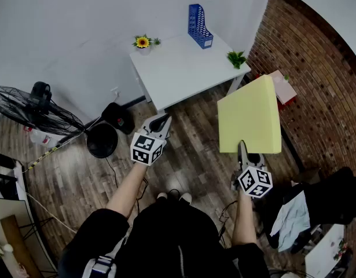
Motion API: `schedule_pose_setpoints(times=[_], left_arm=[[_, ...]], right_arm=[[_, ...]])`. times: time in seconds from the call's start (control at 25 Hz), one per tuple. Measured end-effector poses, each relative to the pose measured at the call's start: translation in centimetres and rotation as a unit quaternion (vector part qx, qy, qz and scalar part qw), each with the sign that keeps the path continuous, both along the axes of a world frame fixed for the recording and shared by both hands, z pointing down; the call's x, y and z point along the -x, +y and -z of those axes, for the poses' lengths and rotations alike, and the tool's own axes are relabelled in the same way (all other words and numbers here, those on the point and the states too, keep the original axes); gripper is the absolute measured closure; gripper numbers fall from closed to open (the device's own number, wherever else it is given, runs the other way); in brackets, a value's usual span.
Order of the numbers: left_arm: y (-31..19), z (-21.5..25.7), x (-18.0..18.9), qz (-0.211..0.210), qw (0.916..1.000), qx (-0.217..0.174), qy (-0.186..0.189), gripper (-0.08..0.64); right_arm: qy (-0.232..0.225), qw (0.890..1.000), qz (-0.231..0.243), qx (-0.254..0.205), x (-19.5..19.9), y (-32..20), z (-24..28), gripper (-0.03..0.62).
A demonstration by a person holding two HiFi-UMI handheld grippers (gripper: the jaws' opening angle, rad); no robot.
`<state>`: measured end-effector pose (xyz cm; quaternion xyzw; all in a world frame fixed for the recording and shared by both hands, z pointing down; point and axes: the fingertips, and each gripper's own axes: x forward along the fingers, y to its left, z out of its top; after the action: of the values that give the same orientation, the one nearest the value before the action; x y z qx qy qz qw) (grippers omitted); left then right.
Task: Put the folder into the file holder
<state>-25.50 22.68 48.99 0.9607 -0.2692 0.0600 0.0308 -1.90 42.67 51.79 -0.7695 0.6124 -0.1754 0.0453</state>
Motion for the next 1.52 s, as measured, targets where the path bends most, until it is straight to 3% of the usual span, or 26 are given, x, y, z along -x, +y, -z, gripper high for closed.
schedule_pose_setpoints(times=[0.32, 0.84, 1.52], left_arm=[[1.0, 0.1, 2.4, 0.010, 0.9999, -0.008, 0.003, 0.538], [1.6, -0.8, 1.8, 0.017, 0.9999, -0.003, -0.001, 0.537], [-3.6, -1.3, -5.6, -0.007, 1.0000, -0.001, 0.005, 0.537]], right_arm=[[0.020, 1.000, 0.010, 0.003, 1.6, 0.2, 0.3, 0.413], [0.027, 0.999, 0.015, -0.009, 0.2, 0.8, 1.1, 0.414], [0.030, 1.000, 0.005, -0.002, -5.1, -3.2, 0.6, 0.414]])
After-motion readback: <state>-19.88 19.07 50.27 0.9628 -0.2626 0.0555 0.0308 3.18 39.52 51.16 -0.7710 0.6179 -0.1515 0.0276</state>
